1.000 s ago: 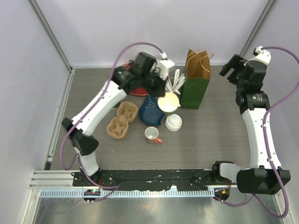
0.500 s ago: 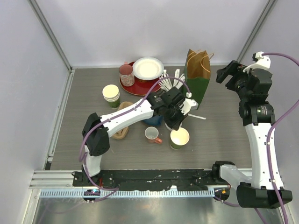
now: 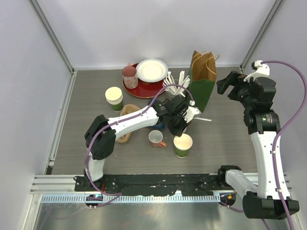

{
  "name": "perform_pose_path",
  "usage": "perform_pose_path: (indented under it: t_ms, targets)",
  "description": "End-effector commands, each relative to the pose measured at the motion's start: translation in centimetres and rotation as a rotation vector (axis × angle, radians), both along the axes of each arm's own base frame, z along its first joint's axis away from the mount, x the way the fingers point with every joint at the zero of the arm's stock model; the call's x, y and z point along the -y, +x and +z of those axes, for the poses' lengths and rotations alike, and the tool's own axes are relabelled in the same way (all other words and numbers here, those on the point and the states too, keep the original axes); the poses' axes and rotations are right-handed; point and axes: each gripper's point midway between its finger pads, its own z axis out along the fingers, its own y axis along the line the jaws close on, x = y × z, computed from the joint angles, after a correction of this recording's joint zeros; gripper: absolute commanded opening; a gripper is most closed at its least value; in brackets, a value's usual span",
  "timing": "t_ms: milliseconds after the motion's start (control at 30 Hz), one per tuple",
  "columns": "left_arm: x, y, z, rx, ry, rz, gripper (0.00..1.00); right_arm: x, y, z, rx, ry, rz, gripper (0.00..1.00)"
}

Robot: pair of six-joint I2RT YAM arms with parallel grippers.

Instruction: Pack the takeout coffee

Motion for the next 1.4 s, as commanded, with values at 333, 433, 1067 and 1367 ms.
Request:
perform_pose_path:
  t_ms: [333, 433, 1067, 1367]
  targets:
    - [0.2, 1.1, 5.8, 0.123, -0.081, -0.058, 0.66, -2.3, -1.8, -0.1, 0.014, -0.038, 0.158, 0.92]
    - [0.0, 1.0, 8.9, 0.099, -0.124, -0.052, 0.76, -2.6, -2.1, 0.2, 0.025, -0.041, 0.179, 0.92]
    - [-27.6, 21.9, 17.0, 0.366, -0.080, 0.873, 0.66, -4.2, -1.7, 1.2, 0.051, 0.029, 0.246, 0.89]
    - [-35.8, 26.7, 9.5, 0.345, 0.123, 1.058, 0.53, -4.5, -1.3, 1.5, 0.058, 0.060, 0.251, 0.88]
